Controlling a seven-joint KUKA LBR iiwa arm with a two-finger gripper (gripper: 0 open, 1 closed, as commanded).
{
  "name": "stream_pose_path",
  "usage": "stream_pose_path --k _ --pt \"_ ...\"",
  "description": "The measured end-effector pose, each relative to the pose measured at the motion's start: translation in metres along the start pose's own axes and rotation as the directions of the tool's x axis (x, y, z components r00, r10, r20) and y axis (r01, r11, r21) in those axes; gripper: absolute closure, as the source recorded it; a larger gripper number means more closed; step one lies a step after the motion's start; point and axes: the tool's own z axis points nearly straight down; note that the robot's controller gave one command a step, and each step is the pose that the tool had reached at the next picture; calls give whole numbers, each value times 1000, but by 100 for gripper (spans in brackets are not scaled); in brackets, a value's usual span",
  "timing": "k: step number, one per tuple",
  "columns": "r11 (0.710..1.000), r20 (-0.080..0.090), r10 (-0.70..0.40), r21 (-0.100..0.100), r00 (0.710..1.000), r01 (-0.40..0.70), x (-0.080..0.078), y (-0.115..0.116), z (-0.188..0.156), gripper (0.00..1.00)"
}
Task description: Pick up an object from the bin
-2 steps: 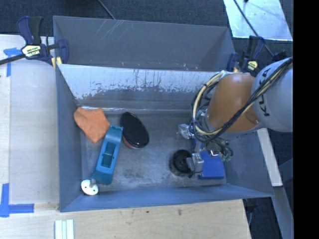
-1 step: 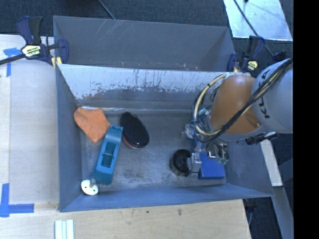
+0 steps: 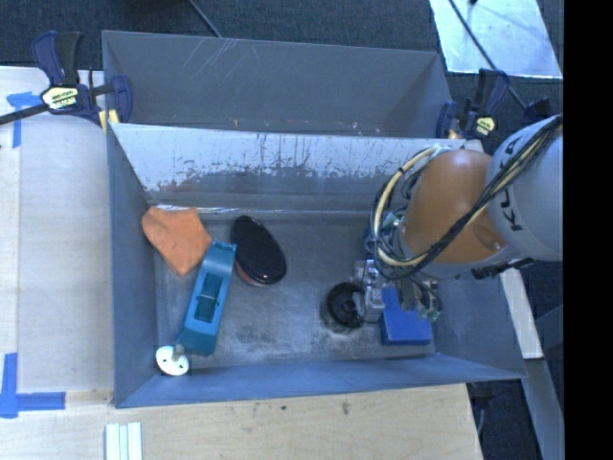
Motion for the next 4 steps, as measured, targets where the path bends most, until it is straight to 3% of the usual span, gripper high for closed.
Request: stream_pose_path --k 2,3,4 --pt "1000 -2 0 0 1000 0 1 0 -4 100" --pt "1000 -13 0 -1 1000 0 3 0 -22 100" --pt "1000 -5 0 -1 1000 0 -1 0 -36 100"
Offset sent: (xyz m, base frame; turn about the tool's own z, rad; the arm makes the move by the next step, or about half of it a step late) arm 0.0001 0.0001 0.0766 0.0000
